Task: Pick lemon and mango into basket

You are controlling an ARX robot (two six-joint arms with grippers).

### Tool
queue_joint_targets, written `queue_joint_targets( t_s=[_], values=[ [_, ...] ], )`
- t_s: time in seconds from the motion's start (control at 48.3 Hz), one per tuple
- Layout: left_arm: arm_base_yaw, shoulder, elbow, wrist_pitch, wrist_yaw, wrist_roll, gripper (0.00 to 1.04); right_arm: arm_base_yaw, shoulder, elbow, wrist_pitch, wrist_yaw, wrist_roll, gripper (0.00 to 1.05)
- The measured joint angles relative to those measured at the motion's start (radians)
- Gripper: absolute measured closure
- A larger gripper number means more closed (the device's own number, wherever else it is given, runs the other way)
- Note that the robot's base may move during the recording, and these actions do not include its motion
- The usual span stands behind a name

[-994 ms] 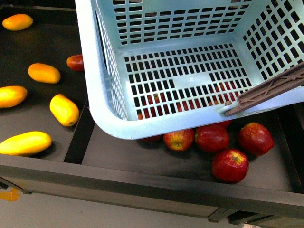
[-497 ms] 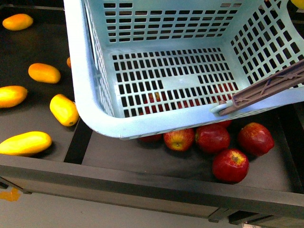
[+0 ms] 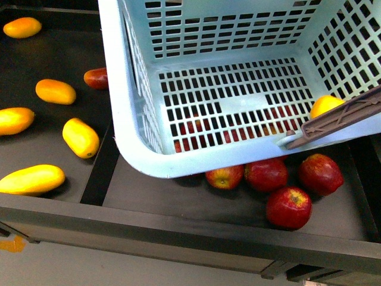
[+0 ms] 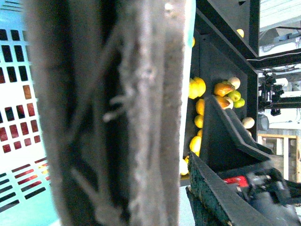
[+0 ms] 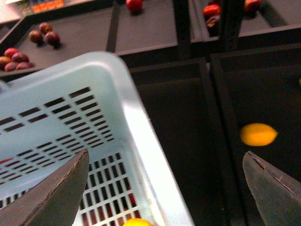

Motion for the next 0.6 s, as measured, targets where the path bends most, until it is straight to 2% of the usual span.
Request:
queue_joint_targets(
  t_s=[0.104, 0.311, 0.331, 0.393, 0.476, 0.601],
  values=[
    [-0.001, 0.000, 0.000, 0.000, -0.008, 0.004, 0.78, -0.045, -0.087, -0.047, -0.013, 0.042, 0.021, 0.09],
    [0.002, 0.000, 0.000, 0.000, -0.014, 0.005, 0.78, -0.089, -0.265, -0.163, -0.068, 0.195, 0.045, 0.09],
    [0.002, 0.000, 0.000, 0.000, -0.014, 0.005, 0.78, -0.098, -0.277, -0.183, -0.051, 0.183, 0.039, 0.10],
    [0.001, 0.000, 0.000, 0.000, -0.013, 0.006, 0.78, -0.117, -0.304, -0.252, 0.079, 0.031, -0.014, 0.18],
    [0.001, 0.000, 0.000, 0.000, -0.009, 0.005, 0.78, -0.113, -0.340, -0.340, 0.217, -0.103, -0.090, 0.30],
    [0.001, 0.000, 0.000, 0.000, -0.010, 0.005, 0.78, -0.085, -0.399, -0.421, 0.259, -0.111, -0.137, 0.48]
  ],
)
